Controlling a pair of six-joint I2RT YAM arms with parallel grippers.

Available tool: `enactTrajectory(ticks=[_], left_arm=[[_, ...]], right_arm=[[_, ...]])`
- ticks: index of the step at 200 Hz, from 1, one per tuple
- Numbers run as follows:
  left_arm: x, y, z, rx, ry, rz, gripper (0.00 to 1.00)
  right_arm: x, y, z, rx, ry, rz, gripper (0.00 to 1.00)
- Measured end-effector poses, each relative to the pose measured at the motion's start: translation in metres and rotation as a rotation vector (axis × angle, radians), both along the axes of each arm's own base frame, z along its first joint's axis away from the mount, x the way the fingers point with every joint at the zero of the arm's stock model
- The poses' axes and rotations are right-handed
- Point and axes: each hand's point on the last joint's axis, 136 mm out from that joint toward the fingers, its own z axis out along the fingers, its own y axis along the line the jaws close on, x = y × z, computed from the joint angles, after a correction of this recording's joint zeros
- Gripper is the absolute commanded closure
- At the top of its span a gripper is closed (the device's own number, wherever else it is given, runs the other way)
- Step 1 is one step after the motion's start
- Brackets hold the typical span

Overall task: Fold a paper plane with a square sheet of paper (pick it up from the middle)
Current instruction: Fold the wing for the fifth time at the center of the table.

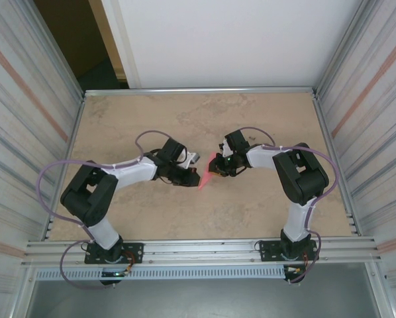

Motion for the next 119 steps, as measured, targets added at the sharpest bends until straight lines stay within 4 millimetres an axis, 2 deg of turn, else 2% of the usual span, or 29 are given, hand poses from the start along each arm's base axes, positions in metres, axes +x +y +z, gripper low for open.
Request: enactTrajectory(ticks=[21,54,119], left_arm=[[0.013,-0.009,0.0,-0.024,-0.012,0.018,0.95],[0.022,-0.017,-0.02,-0.009,0.031,0.038,0.95],[0.027,-0.013,-0.043,0.057,0.077,0.072,0.97]], right_arm=[[0.001,0.0,0.0,0.0,0.009,-0.014,0.82],[0.001,0.0,0.0,0.001,0.015,-0.021,0.82],[0.001,0.0,0.0,0.002,0.026,-0.036,0.82]])
